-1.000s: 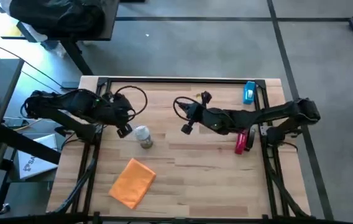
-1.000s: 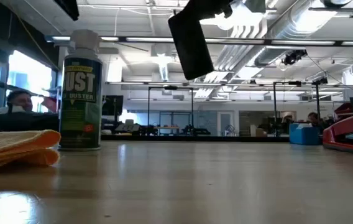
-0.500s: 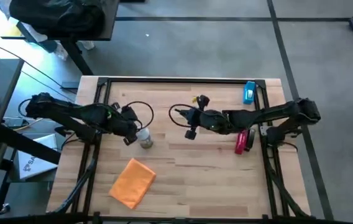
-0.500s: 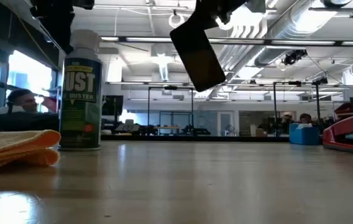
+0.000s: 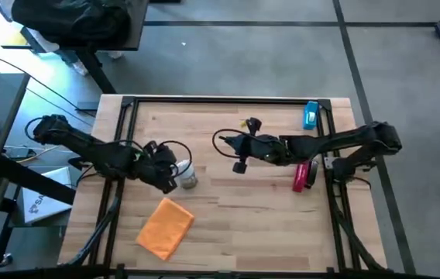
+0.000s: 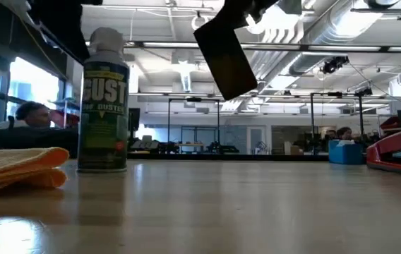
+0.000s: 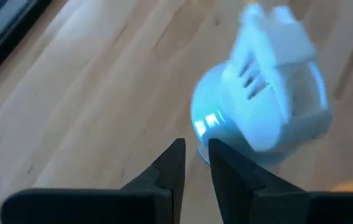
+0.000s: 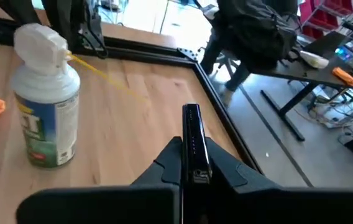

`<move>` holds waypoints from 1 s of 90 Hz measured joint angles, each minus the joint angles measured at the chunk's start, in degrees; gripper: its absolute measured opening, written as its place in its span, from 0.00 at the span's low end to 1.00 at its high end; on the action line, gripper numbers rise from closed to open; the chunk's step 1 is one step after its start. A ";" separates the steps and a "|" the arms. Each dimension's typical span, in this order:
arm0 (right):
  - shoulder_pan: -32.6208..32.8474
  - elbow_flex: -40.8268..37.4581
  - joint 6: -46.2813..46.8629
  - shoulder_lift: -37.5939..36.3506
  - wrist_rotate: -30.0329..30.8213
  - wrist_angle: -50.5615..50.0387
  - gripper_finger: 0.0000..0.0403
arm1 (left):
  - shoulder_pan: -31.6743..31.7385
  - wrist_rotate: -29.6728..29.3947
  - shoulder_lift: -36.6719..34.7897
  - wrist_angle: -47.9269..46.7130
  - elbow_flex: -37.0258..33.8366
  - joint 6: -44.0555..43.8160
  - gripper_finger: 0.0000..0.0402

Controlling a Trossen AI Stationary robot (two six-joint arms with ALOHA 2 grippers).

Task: Apply microfiber cloth
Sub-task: Spray the cellphone using the spray bottle

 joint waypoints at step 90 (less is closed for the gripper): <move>-10.44 -12.87 1.90 -2.99 -18.83 24.15 0.00 | -0.88 -8.94 -9.96 48.56 -35.13 5.71 0.00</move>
